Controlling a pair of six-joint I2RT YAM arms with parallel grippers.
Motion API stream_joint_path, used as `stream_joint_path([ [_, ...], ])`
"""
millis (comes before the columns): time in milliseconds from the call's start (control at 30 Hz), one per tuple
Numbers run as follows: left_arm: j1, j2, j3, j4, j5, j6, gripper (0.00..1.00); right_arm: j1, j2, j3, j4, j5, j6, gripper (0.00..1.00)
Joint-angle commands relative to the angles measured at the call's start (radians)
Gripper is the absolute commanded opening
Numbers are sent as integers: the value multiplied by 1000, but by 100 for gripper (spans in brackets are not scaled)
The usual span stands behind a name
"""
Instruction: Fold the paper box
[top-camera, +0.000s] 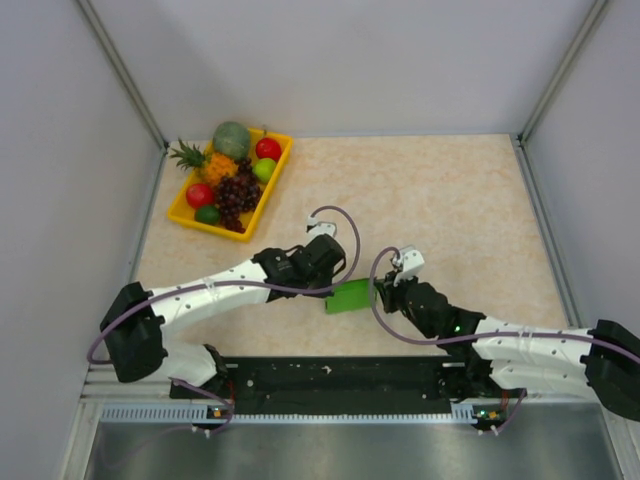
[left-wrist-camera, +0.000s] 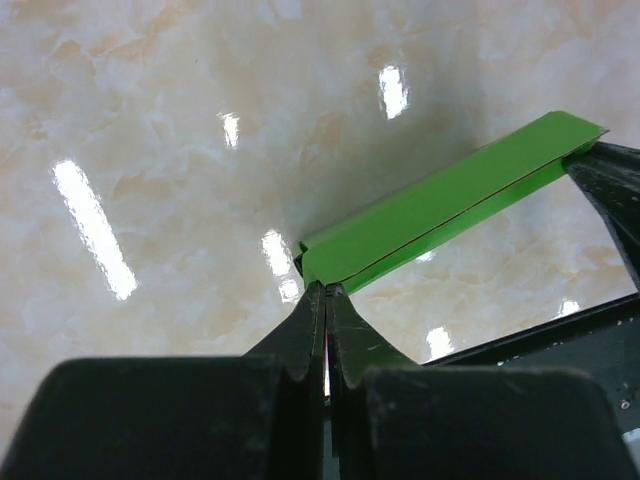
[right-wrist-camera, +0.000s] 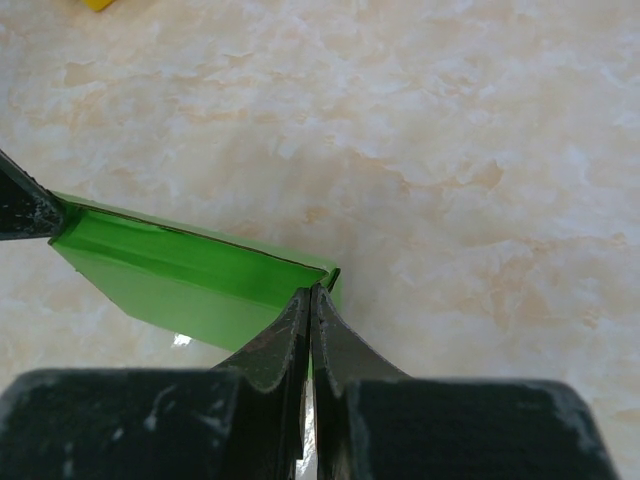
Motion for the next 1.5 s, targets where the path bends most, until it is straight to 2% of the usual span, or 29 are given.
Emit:
stream_joint_path([
  [0,-27,-108,4,371,51,-62,0,38,35,-3,-1,-196,22,0],
  [233,-27,-108,-19,460,88,-79,0,38,32,-1,-6,-196,21,0],
  [367,-27,-81,10,365,81,-75,0,38,12,-5,-20,-180,25,0],
  [633,-27,-128,-71,276,28,52,0,38,-45,-5,-55,-117,53,0],
  [667,-27,-139,-89,281,45,63,2,36,-48,-5,-51,-128,49,0],
  [700,-27,-169,-108,288,56,88,12,38,-43,6,-49,-134,42,0],
  [833,-26,-266,-244,376,93,106,20,36,-58,14,-54,-137,48,0],
  [900,-24,-301,-261,376,88,103,20,36,-90,25,-93,-119,58,9],
  [1033,-24,-326,-284,360,74,97,19,24,-161,54,-155,-114,58,20],
  [1067,-23,-327,-283,353,71,97,19,10,-163,72,-172,-142,62,27],
  [1133,-23,-329,-280,333,73,94,23,-45,-169,80,-207,-197,50,32],
  [1167,-23,-334,-283,334,76,96,23,-63,-178,74,-207,-250,45,41],
  [1233,-21,-344,-287,330,79,96,24,-146,-184,66,-183,-367,15,51],
  [1267,-20,-347,-286,331,84,94,24,-177,-187,58,-172,-524,6,54],
  [1300,-20,-347,-286,331,87,94,24,-214,-198,52,-161,-594,-17,56],
  [1467,-20,-338,-270,331,108,100,27,-217,-259,3,-147,-742,-70,65],
])
